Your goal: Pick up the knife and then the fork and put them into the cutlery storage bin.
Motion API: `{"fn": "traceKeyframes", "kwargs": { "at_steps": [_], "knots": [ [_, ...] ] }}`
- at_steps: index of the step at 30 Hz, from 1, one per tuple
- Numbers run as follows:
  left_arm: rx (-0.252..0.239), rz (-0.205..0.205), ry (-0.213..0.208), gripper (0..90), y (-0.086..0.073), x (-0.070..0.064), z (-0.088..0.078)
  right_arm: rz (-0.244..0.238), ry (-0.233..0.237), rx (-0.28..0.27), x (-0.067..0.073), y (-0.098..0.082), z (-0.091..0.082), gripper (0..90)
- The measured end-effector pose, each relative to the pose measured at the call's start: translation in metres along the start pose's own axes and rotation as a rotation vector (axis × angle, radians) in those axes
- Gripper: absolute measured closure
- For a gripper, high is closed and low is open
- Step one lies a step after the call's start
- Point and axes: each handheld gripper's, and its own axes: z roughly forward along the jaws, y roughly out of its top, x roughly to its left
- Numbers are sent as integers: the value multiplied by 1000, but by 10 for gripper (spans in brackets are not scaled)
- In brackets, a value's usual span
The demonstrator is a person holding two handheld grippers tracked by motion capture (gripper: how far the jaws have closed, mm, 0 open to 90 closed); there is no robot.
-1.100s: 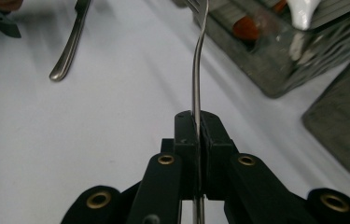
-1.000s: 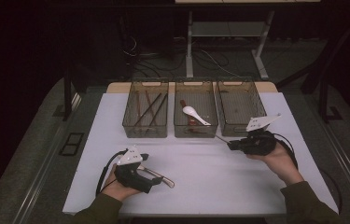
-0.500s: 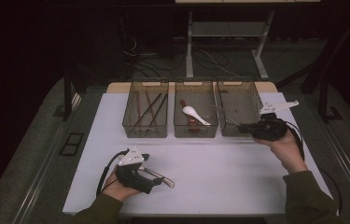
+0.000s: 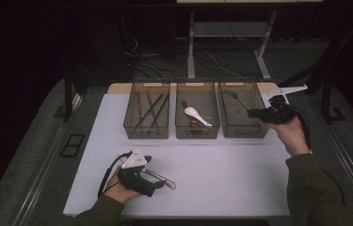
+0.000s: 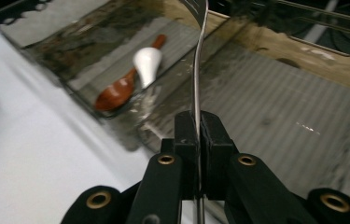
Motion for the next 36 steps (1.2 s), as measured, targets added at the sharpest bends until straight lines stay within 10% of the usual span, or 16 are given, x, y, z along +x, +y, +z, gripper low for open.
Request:
{"fn": "traceKeyframes", "kwargs": {
  "at_steps": [25, 36],
  "knots": [
    [8, -9, -6, 0, 0, -2, 3, 82, -140, 177, -35, -9, 57, 862],
    [7, -9, -7, 0, 0, -3, 3, 86, -191, 115, -34, -6, 50, 567]
  ]
}}
